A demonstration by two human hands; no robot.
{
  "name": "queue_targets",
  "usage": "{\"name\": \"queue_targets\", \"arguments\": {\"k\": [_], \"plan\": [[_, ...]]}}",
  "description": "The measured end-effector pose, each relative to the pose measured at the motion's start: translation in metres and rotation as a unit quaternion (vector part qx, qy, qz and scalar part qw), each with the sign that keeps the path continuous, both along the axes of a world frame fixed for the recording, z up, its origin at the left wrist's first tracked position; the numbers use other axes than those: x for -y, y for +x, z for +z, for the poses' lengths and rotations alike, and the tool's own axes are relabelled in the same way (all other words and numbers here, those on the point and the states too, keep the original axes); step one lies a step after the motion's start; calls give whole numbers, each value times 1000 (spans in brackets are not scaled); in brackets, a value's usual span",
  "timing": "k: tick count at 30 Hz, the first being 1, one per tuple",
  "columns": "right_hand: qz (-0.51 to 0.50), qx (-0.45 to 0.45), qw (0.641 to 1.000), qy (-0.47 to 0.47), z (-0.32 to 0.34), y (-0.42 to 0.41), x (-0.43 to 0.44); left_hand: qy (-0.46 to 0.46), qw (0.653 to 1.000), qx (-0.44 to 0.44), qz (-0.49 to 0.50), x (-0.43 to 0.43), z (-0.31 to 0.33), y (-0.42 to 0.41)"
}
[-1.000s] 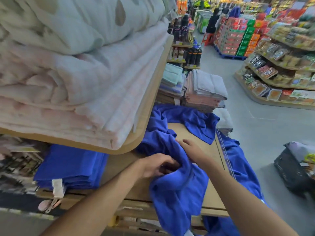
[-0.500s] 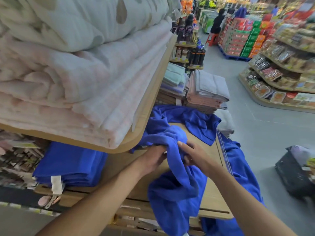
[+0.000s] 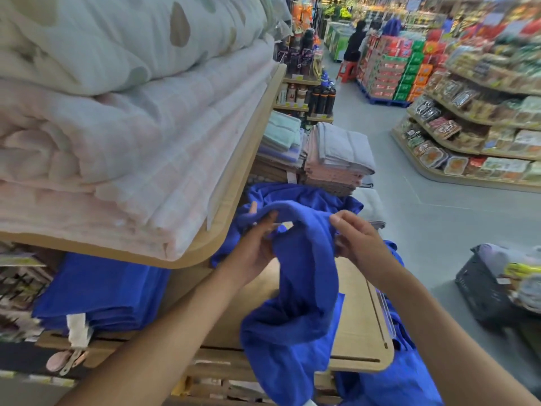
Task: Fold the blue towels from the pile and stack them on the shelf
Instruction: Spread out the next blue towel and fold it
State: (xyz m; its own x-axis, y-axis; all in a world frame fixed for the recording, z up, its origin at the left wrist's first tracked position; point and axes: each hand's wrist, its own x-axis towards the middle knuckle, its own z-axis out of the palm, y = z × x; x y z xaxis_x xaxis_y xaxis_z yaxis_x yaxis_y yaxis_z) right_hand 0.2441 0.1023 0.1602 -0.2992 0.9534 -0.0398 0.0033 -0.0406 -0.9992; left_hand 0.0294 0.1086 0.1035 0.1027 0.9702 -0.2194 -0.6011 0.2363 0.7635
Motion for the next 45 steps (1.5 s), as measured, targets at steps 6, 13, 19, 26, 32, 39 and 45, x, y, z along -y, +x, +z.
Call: {"name": "queue_targets", "arguments": {"k": [6, 13, 19, 26, 32, 39, 45], "plan": [[-118, 77, 989, 37, 12, 23, -34, 42, 964, -254, 70, -15, 11, -20], [-108, 233, 953, 159, 43, 17, -63, 217, 817, -500, 189, -42, 65, -25], [146, 236, 961, 1, 23, 2, -49, 143, 989, -4, 40, -47, 84, -6], [74, 187, 979, 43, -6, -16, -46, 115, 989, 85, -29, -41, 70, 1], [-61, 49, 996, 36, 24, -1, -73, 14, 996, -64, -65, -38, 33, -20], [-123, 21, 983, 136, 99, -3, -97, 79, 913, -346, -202, -16, 8, 10], [-27, 31, 969, 244, 132, -20, -94, 61, 943, -321, -65, -34, 65, 40]]}}
